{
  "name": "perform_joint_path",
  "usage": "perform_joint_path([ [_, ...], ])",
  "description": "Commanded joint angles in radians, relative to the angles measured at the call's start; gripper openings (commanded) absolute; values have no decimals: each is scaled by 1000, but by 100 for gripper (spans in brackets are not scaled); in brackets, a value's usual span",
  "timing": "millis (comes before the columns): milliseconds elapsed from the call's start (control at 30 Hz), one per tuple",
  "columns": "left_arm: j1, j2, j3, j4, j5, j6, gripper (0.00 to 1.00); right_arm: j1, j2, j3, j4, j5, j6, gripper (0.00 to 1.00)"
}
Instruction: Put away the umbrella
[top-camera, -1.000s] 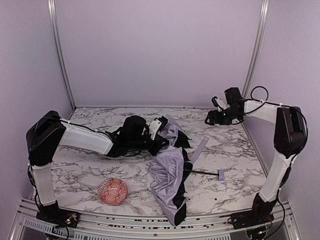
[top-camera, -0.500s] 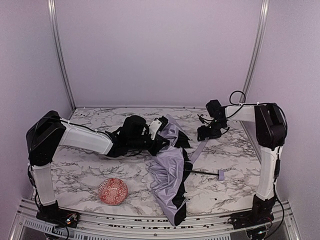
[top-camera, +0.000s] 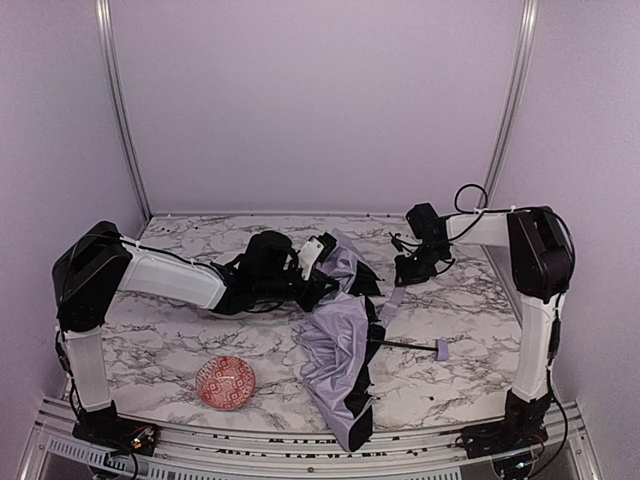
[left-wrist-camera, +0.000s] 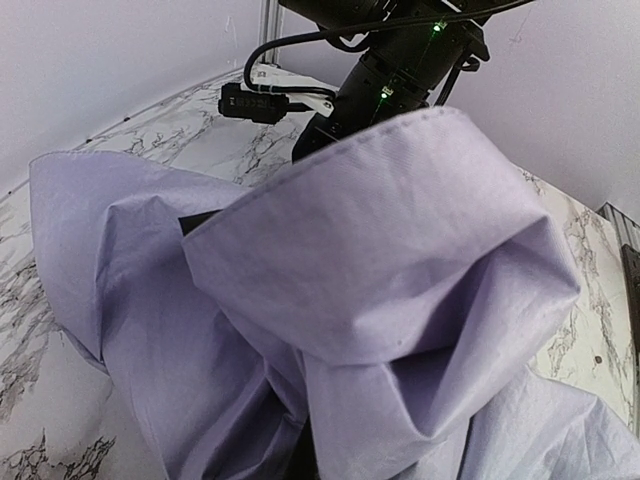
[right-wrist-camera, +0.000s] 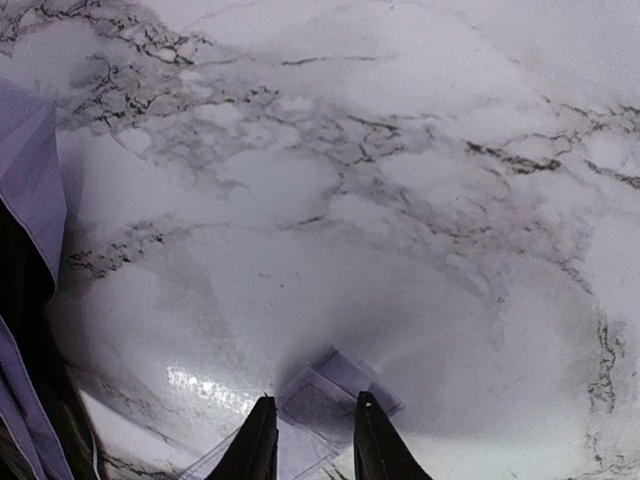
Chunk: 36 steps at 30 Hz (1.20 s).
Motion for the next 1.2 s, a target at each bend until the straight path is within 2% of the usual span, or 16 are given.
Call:
perform_joint_path([
  [0, -7, -35, -8, 38, 1, 16, 0, 11, -12, -23, -40, 5, 13, 25],
  [100, -7, -37, -8, 37, 6, 17, 0, 12, -23, 9, -54, 66, 3, 36],
  [267, -8, -39, -12, 37, 4, 23, 0, 6, -134, 98, -70, 164, -14, 53],
  [367, -8, -39, -15, 37, 2, 24, 0, -12, -251, 28, -26, 88, 14, 63],
  [467, -7, -37, -15, 38, 3, 26, 0, -32, -373, -152, 89, -73, 108, 68],
  [600, -8, -29, -10, 38, 14, 31, 0, -31, -491, -425, 286, -259, 289, 72],
  [700, -8, -26, -5, 39, 25, 35, 0, -21, -521, -535, 376, -368, 406, 73],
  [833, -8, -31, -8, 39, 21, 34, 0, 0, -496, -613, 457, -427, 482, 73],
  [1167, -9, -37, -14, 46, 19, 32, 0, -13, -462, -693, 543, -439, 563, 72],
])
